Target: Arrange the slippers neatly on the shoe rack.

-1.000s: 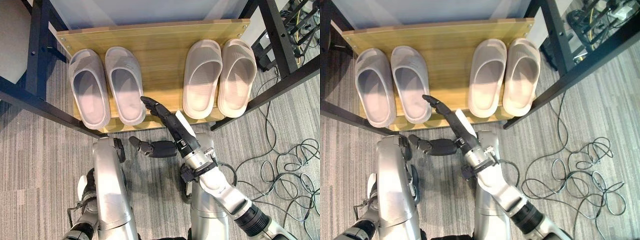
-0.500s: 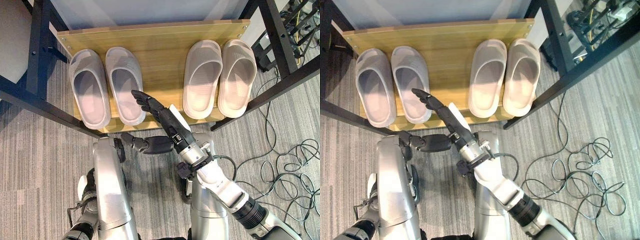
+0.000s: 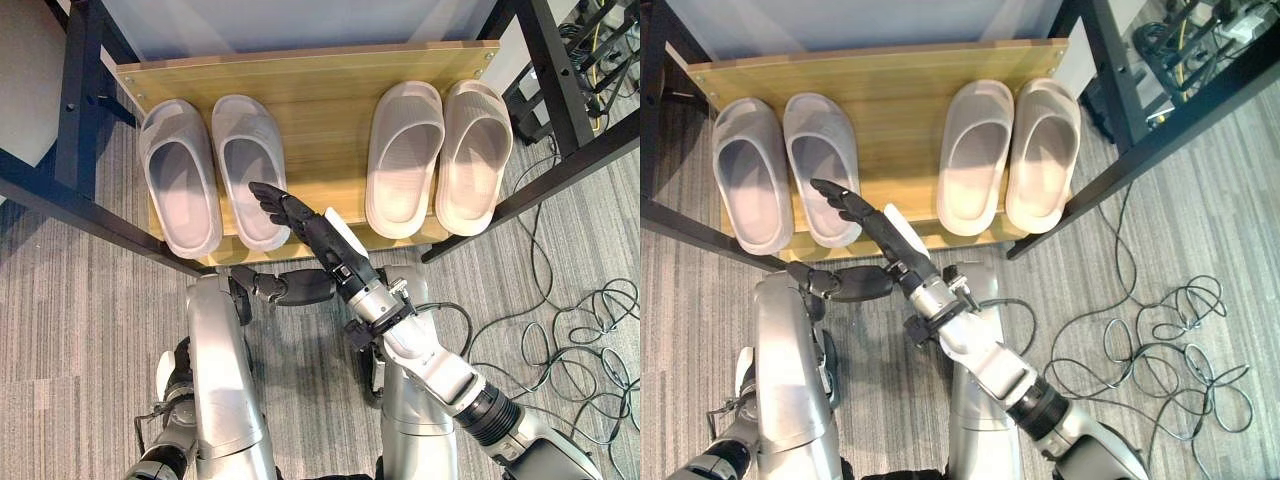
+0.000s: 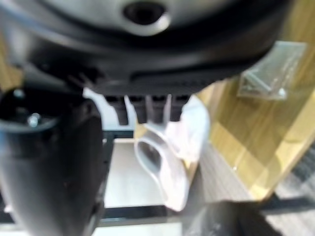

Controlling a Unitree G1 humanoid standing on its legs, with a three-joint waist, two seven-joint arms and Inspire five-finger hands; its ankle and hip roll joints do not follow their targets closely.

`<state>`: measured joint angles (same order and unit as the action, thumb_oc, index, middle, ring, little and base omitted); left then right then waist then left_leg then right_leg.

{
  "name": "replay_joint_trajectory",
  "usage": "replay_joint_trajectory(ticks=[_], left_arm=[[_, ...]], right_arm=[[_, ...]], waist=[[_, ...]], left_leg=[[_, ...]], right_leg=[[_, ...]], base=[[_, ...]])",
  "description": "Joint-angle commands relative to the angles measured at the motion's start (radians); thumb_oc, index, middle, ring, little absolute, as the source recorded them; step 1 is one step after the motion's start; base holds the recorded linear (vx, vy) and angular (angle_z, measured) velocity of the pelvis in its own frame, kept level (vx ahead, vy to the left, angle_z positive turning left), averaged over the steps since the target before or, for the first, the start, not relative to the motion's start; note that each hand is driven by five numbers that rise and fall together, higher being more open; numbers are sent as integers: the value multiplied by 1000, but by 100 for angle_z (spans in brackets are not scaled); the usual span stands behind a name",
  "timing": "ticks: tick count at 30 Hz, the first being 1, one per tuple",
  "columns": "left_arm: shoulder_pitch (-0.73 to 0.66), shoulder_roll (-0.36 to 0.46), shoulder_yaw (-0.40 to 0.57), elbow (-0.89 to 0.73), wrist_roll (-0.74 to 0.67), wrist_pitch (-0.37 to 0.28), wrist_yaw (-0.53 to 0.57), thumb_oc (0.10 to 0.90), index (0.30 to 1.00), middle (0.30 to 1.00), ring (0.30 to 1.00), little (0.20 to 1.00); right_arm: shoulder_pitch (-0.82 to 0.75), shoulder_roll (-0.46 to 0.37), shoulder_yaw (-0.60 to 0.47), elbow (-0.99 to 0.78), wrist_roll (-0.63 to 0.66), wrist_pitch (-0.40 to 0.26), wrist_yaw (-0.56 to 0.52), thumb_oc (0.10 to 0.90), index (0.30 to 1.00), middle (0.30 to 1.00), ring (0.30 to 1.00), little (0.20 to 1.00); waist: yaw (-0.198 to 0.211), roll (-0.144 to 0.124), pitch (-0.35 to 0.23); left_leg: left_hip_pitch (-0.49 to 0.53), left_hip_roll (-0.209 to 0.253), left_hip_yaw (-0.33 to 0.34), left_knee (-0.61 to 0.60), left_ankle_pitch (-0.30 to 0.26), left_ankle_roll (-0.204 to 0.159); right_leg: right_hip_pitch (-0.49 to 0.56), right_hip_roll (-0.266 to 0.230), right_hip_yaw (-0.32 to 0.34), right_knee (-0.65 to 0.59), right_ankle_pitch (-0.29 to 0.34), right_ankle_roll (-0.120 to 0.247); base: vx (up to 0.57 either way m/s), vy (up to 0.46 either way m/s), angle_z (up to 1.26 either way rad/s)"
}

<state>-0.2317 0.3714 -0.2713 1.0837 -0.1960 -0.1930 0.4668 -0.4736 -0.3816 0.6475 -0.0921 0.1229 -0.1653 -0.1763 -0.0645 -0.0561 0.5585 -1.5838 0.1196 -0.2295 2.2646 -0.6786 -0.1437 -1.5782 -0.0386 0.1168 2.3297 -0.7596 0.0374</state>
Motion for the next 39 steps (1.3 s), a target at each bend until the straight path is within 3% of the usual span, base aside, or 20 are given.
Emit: replay_joint_trajectory(ticks=[1, 10, 20, 30, 34, 39], left_arm=[[34, -42, -66, -14, 6, -46, 11, 800, 900, 900, 900, 900], [43, -40, -70, -21, 14, -49, 15, 800, 900, 900, 900, 900], [48, -48, -69, -9, 28, -43, 28, 800, 900, 900, 900, 900], [33, -48, -80, 2, 20, -38, 14, 800, 900, 900, 900, 900], [24, -48, -91, 13, 12, -33, 8, 800, 900, 900, 900, 900], [12, -46, -91, 13, 8, -28, 2, 800, 900, 900, 900, 900]], right_arm=[[-26, 24, -45, -249, -60, -121, -51, 800, 900, 900, 900, 900], [-27, 23, -37, -269, -89, -127, -56, 800, 900, 900, 900, 900], [48, 6, -90, -246, -277, -66, -151, 800, 900, 900, 900, 900], [7, 38, -24, -160, -116, -65, -74, 800, 900, 900, 900, 900], [-21, 61, 31, -111, 51, -59, -15, 800, 900, 900, 900, 900], [-59, 63, 60, -84, 121, -50, 17, 800, 900, 900, 900, 900]], waist=[[55, 15, -39], [55, 17, -39], [46, 16, -39], [54, 18, -39], [61, 16, -39], [64, 16, -39]], left_leg=[[14, -82, -12, -69, -33, 103], [14, -84, -12, -69, -32, 103], [14, -82, -10, -67, -38, 107], [14, -83, -10, -66, -38, 104], [14, -81, -11, -65, -35, 101], [14, -82, -13, -69, -35, 96]], right_leg=[[8, -33, 38, -82, 16, -106], [8, -30, 37, -82, 14, -108], [8, -35, 39, -82, 11, -108], [8, -31, 39, -79, 11, -106], [8, -29, 40, -76, 13, -107], [8, -33, 38, -83, 19, -106]], base=[[0, 0, 0], [0, 0, 0], [0, 0, 0], [0, 0, 0], [0, 0, 0], [0, 0, 0]])
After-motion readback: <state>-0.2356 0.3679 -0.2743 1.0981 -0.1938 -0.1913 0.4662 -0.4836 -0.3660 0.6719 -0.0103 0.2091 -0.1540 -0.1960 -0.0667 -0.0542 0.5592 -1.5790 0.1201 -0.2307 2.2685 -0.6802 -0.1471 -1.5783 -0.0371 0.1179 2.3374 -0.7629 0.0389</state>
